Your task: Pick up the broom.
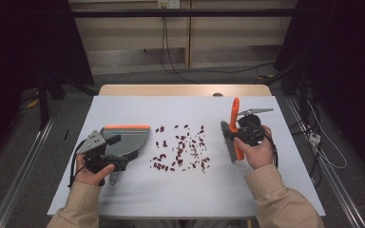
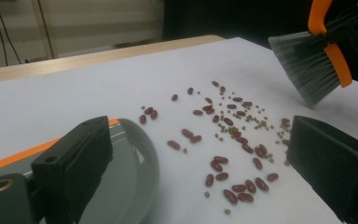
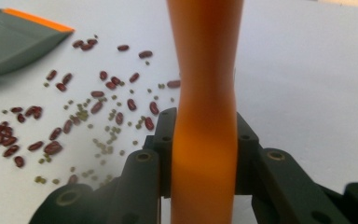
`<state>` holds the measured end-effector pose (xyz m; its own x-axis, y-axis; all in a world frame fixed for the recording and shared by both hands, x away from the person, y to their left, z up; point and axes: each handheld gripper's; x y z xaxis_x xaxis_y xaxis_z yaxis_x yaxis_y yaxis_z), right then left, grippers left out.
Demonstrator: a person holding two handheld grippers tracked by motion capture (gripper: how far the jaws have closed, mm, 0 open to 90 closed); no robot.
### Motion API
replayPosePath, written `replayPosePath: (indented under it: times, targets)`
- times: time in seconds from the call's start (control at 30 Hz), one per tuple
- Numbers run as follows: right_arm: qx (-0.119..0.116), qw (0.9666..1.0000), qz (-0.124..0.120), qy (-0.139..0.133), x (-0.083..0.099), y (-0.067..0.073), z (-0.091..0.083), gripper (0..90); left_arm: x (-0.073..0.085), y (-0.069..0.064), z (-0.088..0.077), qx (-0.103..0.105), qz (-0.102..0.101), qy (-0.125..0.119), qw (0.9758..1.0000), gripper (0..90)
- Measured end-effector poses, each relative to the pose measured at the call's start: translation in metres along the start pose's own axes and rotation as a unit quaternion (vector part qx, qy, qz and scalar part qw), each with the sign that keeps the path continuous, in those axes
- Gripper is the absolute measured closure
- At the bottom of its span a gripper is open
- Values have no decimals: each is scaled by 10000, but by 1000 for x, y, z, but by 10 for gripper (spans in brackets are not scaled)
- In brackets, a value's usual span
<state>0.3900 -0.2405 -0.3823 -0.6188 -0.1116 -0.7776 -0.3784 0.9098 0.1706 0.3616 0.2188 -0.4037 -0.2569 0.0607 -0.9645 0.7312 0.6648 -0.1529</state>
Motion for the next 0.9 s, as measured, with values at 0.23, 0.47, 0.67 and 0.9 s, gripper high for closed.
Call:
replayPosePath:
  times: [0.23, 0.47, 0.67, 0.9]
  targets:
    - [64, 9999, 96, 39, 4, -5, 21, 710, 9, 5, -6, -2, -68, 54, 10000, 52]
    - [121, 9999, -18, 52, 4, -1, 32, 710, 13, 6, -8, -21, -110, 37, 9999, 53]
    - [193, 9998, -74, 37, 6, -2, 37, 709, 17, 5, -7, -18, -95, 91, 9999, 53]
    - [263, 9994, -201, 79, 6, -2, 41, 707, 18, 5, -7, -4, -67, 95, 9999, 53]
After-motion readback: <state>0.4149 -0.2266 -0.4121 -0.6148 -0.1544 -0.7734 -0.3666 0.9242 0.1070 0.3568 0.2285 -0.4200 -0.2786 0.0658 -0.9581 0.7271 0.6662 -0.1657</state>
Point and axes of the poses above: each handheld gripper's, and its own axes: z roughly forward along the jaws, x roughly out of its underside, y roughly to its left, and after that the axes turned 8 degrees about -y, right-handed
